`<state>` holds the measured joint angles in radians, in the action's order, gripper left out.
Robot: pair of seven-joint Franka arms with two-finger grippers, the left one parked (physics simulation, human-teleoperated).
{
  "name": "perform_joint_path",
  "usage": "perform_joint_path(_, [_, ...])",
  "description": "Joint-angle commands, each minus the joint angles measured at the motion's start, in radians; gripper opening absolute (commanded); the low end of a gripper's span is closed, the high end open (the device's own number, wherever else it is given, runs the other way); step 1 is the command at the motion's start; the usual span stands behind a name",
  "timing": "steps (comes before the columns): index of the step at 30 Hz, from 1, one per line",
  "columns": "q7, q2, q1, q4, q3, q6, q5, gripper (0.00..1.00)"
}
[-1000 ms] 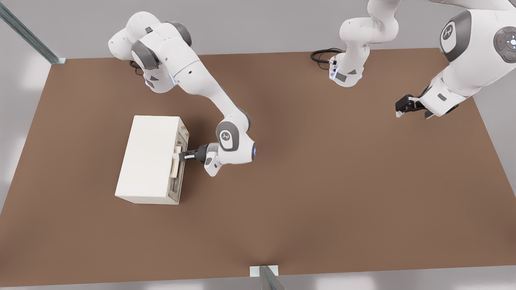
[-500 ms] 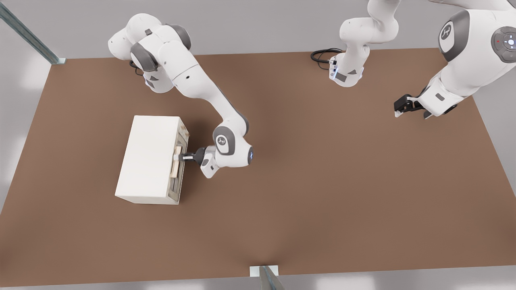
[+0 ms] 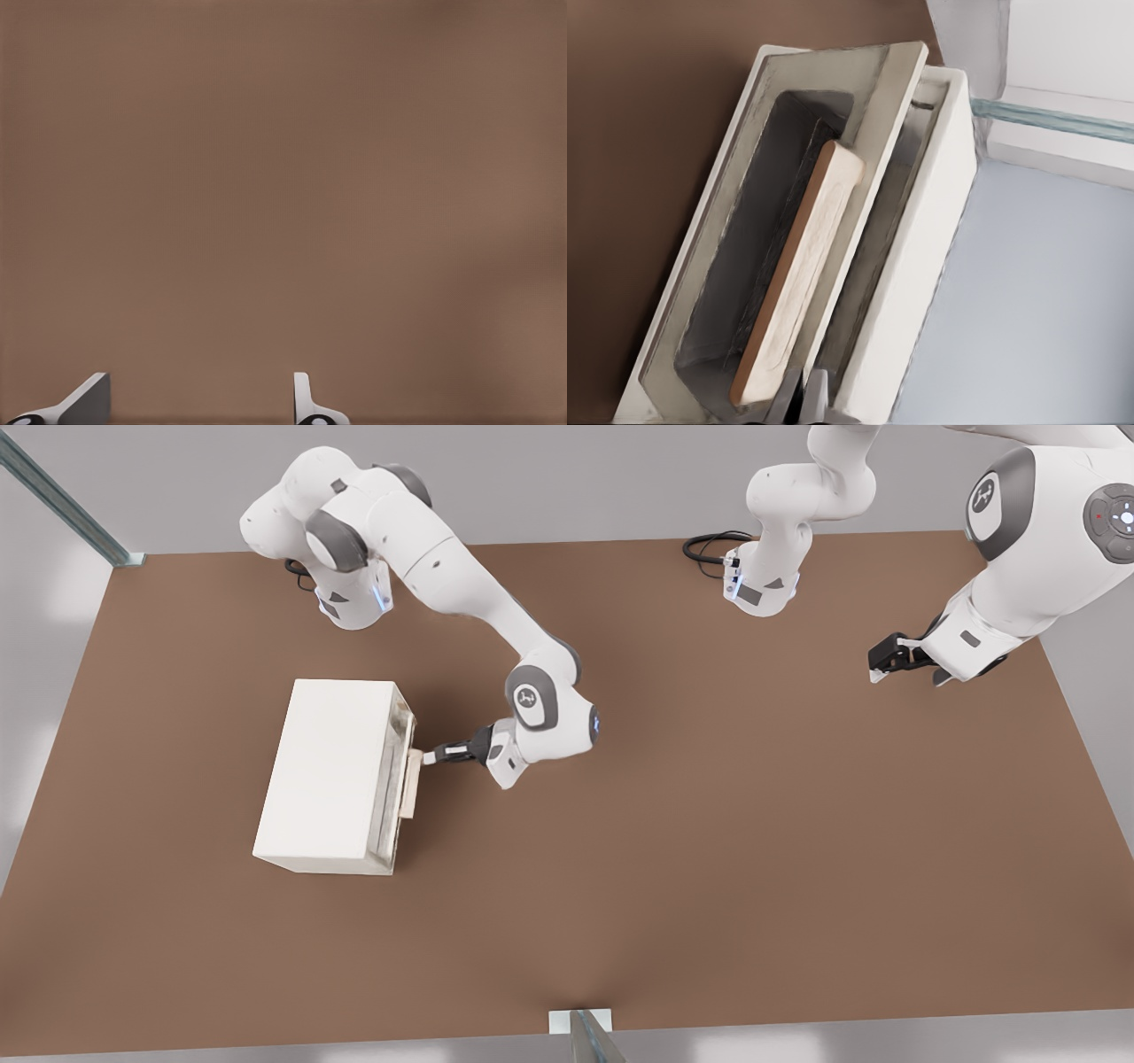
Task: Keep left arm still and open the oven door with right arm
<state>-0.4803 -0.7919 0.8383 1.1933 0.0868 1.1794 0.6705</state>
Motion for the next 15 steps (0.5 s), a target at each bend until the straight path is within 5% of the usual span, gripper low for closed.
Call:
perform_joint_path(1, [0.248, 0.054, -0.109, -0.104, 0.002, 0.013, -0.202, 1.00])
perform_joint_path(3, [0.434, 0.120, -0.490, -0.182, 0.005, 0.063, -0.640, 1.00])
perform_joint_path(4, [0.494, 0.192, -0.614, -0.147, 0.005, 0.059, -0.716, 1.00])
perform_joint_path(8, [0.543, 0.600, -0.708, 0.167, 0.014, 0.108, -0.675, 1.00])
perform_joint_path(15, [0.537, 0.646, -0.709, 0.203, 0.016, 0.106, -0.672, 1.00])
